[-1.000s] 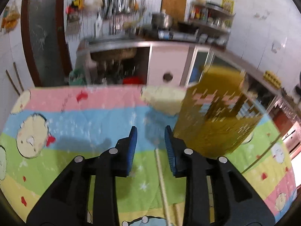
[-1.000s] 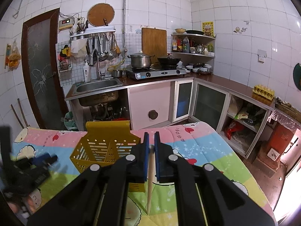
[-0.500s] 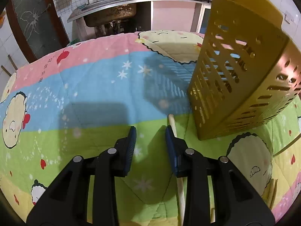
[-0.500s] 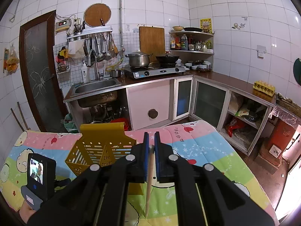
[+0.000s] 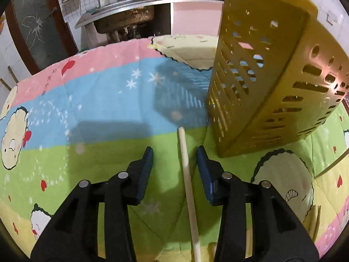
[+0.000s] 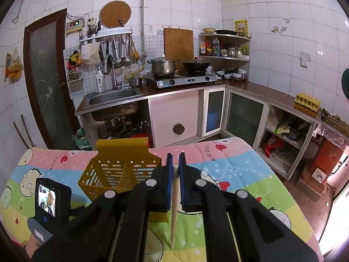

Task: Organize utensils
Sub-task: 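Lift both held chopsticks and carry them over the yellow slotted holder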

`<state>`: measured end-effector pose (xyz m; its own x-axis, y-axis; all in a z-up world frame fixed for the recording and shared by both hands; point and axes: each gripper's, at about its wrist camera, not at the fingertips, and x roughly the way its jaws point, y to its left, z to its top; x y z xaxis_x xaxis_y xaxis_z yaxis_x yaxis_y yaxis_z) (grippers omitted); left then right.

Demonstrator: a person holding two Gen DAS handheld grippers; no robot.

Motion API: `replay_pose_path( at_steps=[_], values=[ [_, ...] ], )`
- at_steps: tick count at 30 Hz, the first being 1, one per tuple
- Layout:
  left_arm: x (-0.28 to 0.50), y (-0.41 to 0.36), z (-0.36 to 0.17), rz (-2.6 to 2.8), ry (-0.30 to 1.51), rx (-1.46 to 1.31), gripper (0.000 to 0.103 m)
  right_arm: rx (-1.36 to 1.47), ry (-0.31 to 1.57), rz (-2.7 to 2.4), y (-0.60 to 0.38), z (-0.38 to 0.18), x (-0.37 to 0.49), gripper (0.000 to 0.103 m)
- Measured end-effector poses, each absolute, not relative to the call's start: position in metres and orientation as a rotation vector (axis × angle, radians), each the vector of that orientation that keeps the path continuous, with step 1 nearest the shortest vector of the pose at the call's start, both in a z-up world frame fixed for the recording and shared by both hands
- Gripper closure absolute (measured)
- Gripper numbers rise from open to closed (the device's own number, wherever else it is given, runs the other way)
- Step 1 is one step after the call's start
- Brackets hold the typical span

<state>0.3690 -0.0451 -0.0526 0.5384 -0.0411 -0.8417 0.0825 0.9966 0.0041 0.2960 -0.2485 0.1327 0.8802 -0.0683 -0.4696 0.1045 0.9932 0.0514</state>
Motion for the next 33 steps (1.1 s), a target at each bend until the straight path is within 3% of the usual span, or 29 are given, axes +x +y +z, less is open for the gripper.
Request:
replay_pose_path(
  at_steps=[2, 3, 9, 21, 33],
  values=[
    [0.372, -0.045, -0.052, -0.082, 0.992, 0.046, 0.093, 0.077, 0.485, -0.089, -0.249, 0.133, 0.296, 0.097],
    [0.371, -0.045, -0.050, -0.093, 0.987, 0.043, 0.097, 0.079, 0.483, -0.087, -0.248, 0.133, 0.296, 0.097],
    [0.363, -0.033, -0.021, -0.115, 0.896, 0.000, 0.097, 0.069, 0.469, -0.080, -0.245, 0.134, 0.295, 0.097],
    [0.306, -0.033, 0.092, -0.200, 0.572, -0.061, 0.099, 0.072, 0.464, -0.065, -0.247, 0.134, 0.295, 0.097],
    [0.289, -0.041, 0.123, -0.207, 0.474, -0.044, 0.099, 0.067, 0.442, -0.058, -0.250, 0.141, 0.291, 0.097]
  ],
)
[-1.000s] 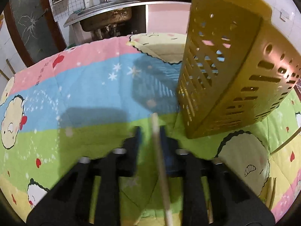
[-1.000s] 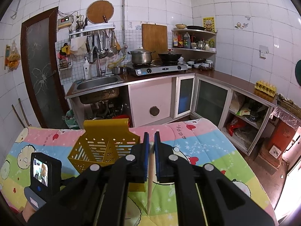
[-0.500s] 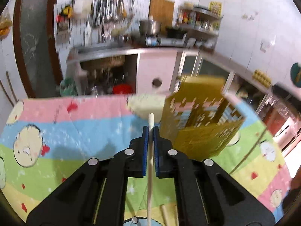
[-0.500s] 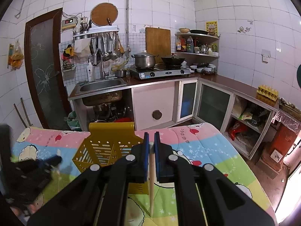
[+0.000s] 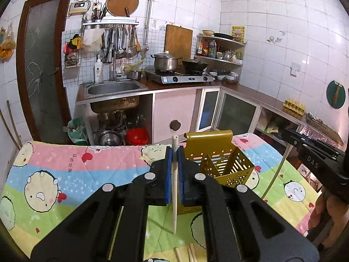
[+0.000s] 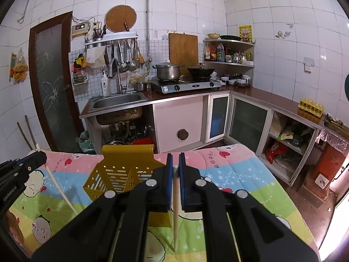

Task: Organize utensils
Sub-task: 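Lift both held chopsticks and carry them over the yellow slotted holder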

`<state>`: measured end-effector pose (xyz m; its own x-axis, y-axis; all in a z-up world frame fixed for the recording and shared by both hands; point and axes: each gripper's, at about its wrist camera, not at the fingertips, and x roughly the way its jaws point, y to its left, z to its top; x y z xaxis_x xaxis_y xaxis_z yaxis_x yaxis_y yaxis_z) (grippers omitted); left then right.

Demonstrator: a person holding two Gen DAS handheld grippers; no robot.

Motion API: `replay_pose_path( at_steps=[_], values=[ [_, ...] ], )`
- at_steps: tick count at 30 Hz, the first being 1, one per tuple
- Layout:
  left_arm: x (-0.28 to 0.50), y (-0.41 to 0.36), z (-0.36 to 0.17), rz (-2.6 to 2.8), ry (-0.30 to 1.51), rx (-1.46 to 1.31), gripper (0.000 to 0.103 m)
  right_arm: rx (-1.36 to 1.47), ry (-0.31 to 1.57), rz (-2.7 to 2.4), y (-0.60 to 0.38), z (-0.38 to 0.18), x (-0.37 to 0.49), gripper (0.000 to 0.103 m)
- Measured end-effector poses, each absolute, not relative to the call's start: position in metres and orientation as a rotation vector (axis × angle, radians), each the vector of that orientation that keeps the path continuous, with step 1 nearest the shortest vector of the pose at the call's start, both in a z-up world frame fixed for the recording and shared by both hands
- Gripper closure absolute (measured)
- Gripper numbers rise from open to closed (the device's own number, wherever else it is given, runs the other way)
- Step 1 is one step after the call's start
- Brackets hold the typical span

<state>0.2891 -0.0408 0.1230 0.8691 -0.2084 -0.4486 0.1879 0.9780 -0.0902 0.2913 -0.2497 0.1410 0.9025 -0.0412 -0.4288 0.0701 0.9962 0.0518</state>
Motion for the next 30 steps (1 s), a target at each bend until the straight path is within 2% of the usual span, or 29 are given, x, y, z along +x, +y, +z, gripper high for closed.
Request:
replay_pose_path(
  at_steps=[9, 19, 22, 25, 30],
  values=[
    [0.280, -0.039, 0.148, -0.223, 0.443, -0.053, 0.099, 0.056, 0.372, -0.060, -0.253, 0.179, 0.282, 0.097],
    [0.277, -0.057, 0.226, -0.250, 0.284, -0.075, 0.099, 0.039, 0.204, -0.058, -0.244, 0.265, 0.277, 0.097],
    [0.289, -0.066, 0.235, -0.236, 0.240, -0.064, 0.099, 0.047, 0.181, -0.047, -0.237, 0.280, 0.288, 0.097],
    [0.305, -0.075, 0.229, -0.227, 0.227, -0.052, 0.099, 0.057, 0.184, -0.036, -0.231, 0.278, 0.304, 0.097],
    [0.339, -0.079, 0.181, -0.212, 0.290, -0.049, 0.099, 0.063, 0.244, -0.015, -0.228, 0.238, 0.335, 0.097]
  ],
)
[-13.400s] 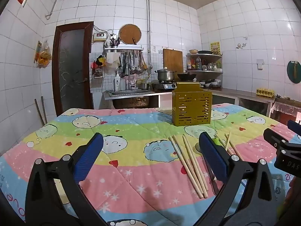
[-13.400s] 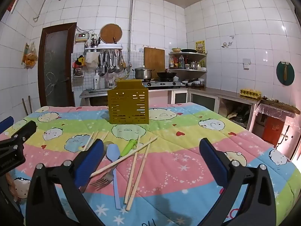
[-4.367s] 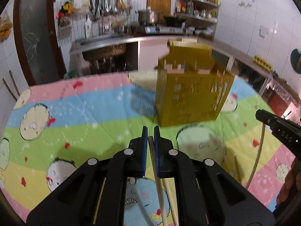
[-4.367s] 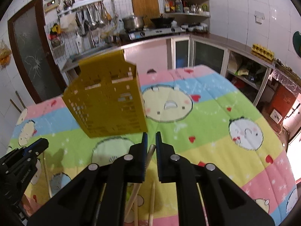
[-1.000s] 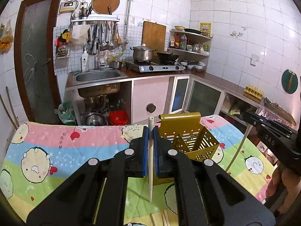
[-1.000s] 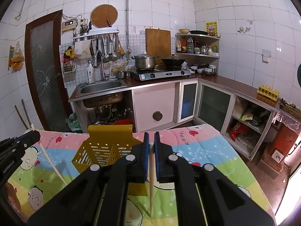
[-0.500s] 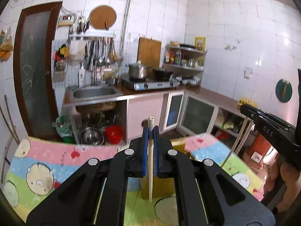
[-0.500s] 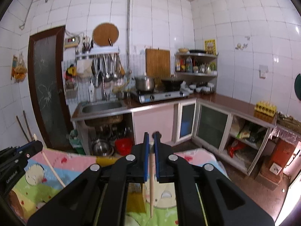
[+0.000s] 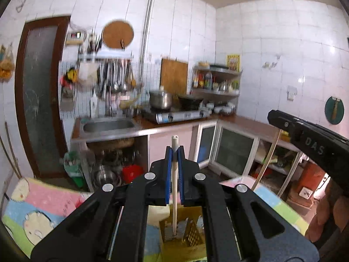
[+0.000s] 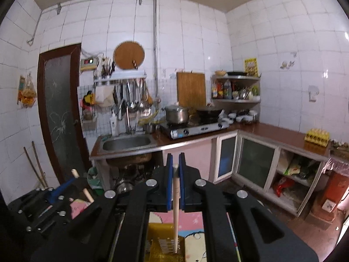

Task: Organize utensils
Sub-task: 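Open the left tool dropping its chopstick into the holder while the right tool releases its chopstick, then move both open tools back down to the remaining chopsticks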

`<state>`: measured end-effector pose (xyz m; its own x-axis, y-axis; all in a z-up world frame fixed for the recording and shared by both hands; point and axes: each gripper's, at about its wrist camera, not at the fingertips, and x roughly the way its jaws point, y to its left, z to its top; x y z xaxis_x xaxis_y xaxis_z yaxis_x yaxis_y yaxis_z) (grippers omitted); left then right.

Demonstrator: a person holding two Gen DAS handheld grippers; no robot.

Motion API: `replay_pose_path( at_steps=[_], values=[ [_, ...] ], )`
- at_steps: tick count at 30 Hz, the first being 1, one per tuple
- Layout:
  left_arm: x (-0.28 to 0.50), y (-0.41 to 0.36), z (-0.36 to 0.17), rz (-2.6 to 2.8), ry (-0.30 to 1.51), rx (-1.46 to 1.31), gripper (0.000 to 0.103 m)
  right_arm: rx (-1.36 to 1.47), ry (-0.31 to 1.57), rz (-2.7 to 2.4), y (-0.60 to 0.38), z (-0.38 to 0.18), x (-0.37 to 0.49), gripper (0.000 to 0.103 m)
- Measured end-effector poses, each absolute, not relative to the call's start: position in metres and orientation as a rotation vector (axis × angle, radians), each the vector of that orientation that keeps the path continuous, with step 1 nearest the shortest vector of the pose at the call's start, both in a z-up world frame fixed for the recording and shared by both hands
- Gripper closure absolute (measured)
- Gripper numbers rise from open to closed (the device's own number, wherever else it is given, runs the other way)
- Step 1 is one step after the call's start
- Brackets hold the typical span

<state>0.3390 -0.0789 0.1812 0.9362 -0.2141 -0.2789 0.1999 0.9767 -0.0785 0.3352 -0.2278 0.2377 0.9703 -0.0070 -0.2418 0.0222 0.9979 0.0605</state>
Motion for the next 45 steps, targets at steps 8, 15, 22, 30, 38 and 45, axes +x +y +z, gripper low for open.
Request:
replay_pose_path(
  at_steps=[8, 15, 22, 30, 38, 45],
  values=[
    [0.367, -0.062, 0.124, -0.188, 0.429, -0.054, 0.098, 0.071, 0.418, 0.019, -0.231, 0.168, 0.370, 0.097],
    [0.341, -0.033, 0.150, -0.161, 0.405, -0.092, 0.053, 0.088, 0.388, -0.046, -0.248, 0.183, 0.346, 0.050],
    [0.289, 0.000, 0.183, -0.095, 0.327, -0.100, 0.008, 0.036, 0.385, -0.102, -0.257, 0.195, 0.295, 0.043],
    [0.254, 0.007, 0.159, -0.096, 0.391, -0.072, 0.005, 0.020, 0.456, -0.116, -0.250, 0.141, 0.238, 0.038],
    [0.257, 0.005, 0.078, -0.105, 0.607, -0.058, 0.005, 0.036, 0.599, -0.112, -0.245, 0.066, 0.216, 0.039],
    [0.258, -0.003, 0.010, -0.096, 0.736, -0.065, 0.005, 0.082, 0.698, -0.131, -0.251, 0.016, 0.214, 0.039]
  ],
)
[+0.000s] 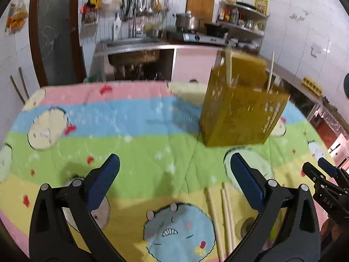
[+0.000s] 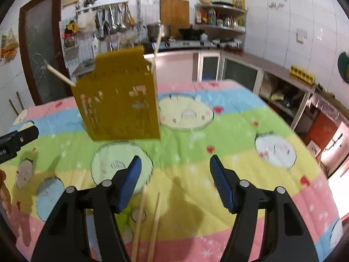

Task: Organize utensils
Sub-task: 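Move both open tools back down to the remaining chopsticks, then close the left tool on a chopstick while the right tool grasps another chopstick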

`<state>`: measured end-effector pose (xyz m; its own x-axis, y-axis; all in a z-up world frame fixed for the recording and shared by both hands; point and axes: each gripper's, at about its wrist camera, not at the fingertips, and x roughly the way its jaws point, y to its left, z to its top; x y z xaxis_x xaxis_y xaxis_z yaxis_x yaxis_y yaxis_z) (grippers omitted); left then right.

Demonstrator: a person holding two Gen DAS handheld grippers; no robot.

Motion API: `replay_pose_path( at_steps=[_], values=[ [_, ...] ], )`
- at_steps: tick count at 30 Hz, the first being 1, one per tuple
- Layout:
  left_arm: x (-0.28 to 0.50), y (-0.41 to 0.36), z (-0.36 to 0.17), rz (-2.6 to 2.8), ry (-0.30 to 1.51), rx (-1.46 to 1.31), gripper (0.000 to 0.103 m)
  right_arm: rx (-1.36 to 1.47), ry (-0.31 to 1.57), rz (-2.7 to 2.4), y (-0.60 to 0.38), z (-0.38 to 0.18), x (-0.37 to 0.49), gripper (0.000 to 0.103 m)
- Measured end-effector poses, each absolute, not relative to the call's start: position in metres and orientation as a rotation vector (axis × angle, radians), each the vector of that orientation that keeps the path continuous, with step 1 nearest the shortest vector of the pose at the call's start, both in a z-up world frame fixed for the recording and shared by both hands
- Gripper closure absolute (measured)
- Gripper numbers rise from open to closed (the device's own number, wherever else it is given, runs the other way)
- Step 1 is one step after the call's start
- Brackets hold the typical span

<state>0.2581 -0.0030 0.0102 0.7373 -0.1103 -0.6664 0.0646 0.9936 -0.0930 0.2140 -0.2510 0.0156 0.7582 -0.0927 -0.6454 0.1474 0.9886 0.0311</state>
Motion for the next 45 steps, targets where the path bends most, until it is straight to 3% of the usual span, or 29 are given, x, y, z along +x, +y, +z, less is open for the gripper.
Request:
replay_pose_path(
  at_steps=[13, 30, 33, 37, 39, 42, 44, 45],
  values=[
    [0.265, -0.025, -0.048, -0.089, 0.861, -0.003, 0.005, 0.083, 0.803, -0.157, -0.250, -0.031, 0.227, 0.039],
    [0.264, -0.039, -0.063, -0.091, 0.914, 0.049, 0.011, 0.056, 0.837, -0.173, -0.242, -0.037, 0.227, 0.039],
    [0.265, -0.043, -0.062, -0.094, 0.922, 0.058, 0.016, 0.055, 0.842, -0.176, -0.242, -0.037, 0.227, 0.039],
    [0.264, -0.051, -0.058, -0.114, 0.933, 0.061, 0.032, 0.080, 0.858, -0.175, -0.245, -0.036, 0.224, 0.039],
    [0.262, -0.054, -0.057, -0.124, 0.938, 0.074, 0.035, 0.095, 0.869, -0.171, -0.247, -0.037, 0.223, 0.040],
    [0.258, -0.057, -0.056, -0.121, 0.944, 0.080, 0.041, 0.096, 0.879, -0.161, -0.245, -0.036, 0.222, 0.048],
    [0.257, -0.057, -0.055, -0.135, 0.956, 0.065, 0.052, 0.084, 0.886, -0.160, -0.242, -0.036, 0.223, 0.056],
    [0.257, -0.058, -0.055, -0.137, 0.963, 0.059, 0.053, 0.087, 0.888, -0.157, -0.241, -0.036, 0.224, 0.058]
  ],
)
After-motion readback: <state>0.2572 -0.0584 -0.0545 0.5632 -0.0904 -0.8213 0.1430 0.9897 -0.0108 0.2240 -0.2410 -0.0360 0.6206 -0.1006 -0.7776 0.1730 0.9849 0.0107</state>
